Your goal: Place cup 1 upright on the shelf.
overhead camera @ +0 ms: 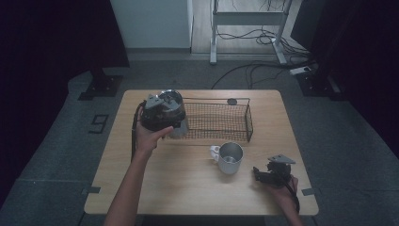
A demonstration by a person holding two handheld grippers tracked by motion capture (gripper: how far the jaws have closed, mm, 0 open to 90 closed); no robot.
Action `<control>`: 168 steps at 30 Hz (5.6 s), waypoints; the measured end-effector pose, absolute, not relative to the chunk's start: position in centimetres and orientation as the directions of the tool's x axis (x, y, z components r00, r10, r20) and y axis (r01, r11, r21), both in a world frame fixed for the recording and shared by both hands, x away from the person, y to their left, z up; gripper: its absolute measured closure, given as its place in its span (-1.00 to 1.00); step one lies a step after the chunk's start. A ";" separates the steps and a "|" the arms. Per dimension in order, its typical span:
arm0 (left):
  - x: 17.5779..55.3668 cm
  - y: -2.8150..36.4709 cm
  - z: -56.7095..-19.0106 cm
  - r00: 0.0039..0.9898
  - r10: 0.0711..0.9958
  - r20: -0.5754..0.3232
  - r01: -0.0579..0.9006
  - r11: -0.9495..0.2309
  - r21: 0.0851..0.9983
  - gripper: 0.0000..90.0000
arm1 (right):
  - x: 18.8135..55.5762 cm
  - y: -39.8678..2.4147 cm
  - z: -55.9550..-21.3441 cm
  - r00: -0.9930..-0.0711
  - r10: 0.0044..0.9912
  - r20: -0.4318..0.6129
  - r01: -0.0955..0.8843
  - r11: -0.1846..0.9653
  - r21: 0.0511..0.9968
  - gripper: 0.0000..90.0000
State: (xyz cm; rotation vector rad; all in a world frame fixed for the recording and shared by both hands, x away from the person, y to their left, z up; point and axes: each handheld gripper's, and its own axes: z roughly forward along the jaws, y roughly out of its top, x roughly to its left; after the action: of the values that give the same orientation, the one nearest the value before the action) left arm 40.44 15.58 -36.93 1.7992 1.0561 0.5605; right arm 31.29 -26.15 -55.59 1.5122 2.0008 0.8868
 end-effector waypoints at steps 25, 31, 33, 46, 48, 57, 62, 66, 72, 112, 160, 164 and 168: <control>43.5 14.8 -36.9 0.500 0.861 -0.090 0.442 -0.164 0.882 -0.91 | 31.3 -26.2 -55.6 -0.278 0.961 0.008 0.651 0.182 0.737 -0.79; 44.4 14.7 -37.1 0.492 0.864 -0.108 0.458 -0.151 0.876 -0.91 | 31.3 -26.2 -55.6 -0.279 0.960 0.008 0.651 0.183 0.736 -0.79; 44.6 14.6 -37.0 0.490 0.865 -0.102 0.459 -0.157 0.874 -0.92 | 31.3 -26.2 -55.6 -0.278 0.960 0.009 0.652 0.182 0.736 -0.79; 45.7 13.4 -37.4 0.499 0.860 -0.104 0.468 -0.166 0.868 -0.92 | 31.3 -26.2 -55.6 -0.278 0.960 0.009 0.652 0.182 0.736 -0.79; 45.8 13.3 -37.5 0.499 0.861 -0.098 0.468 -0.173 0.867 -0.91 | 31.3 -26.2 -55.6 -0.278 0.960 0.009 0.652 0.182 0.736 -0.79; 46.8 13.0 -38.1 0.480 0.871 -0.103 0.482 -0.164 0.861 -0.91 | 31.3 -26.2 -55.6 -0.278 0.961 0.010 0.652 0.181 0.736 -0.79; 47.4 12.8 -38.2 0.473 0.875 -0.100 0.487 -0.165 0.858 -0.91 | 31.3 -26.2 -55.6 -0.278 0.961 0.010 0.652 0.181 0.736 -0.79; 47.8 12.6 -38.1 0.470 0.878 -0.096 0.487 -0.167 0.857 -0.92 | 31.3 -26.2 -55.6 -0.278 0.960 0.009 0.652 0.182 0.736 -0.79; 48.3 12.2 -38.3 0.465 0.881 -0.087 0.488 -0.173 0.855 -0.91 | 31.3 -26.2 -55.6 -0.278 0.960 0.010 0.652 0.182 0.736 -0.79; 50.9 10.6 -43.6 0.421 0.906 -0.047 0.572 -0.225 0.789 -0.92 | 31.3 -26.2 -55.6 -0.278 0.960 0.010 0.652 0.182 0.736 -0.78; 49.5 10.5 -45.7 0.395 0.918 -0.029 0.560 -0.215 0.800 -0.97 | 31.3 -26.2 -55.6 -0.278 0.960 0.010 0.652 0.182 0.736 -0.78; 48.9 10.6 -44.5 0.416 0.909 -0.036 0.524 -0.207 0.826 -0.99 | 31.3 -26.2 -55.6 -0.278 0.960 0.010 0.652 0.181 0.736 -0.78; 48.1 11.2 -43.5 0.415 0.909 -0.028 0.497 -0.201 0.844 -0.97 | 31.3 -26.2 -55.6 -0.278 0.960 0.010 0.652 0.181 0.736 -0.78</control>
State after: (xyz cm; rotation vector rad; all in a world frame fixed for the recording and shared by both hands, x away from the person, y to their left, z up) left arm 48.11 11.16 -43.47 1.8448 1.2060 0.6299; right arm 31.28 -26.17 -55.59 1.5115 2.0026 0.8878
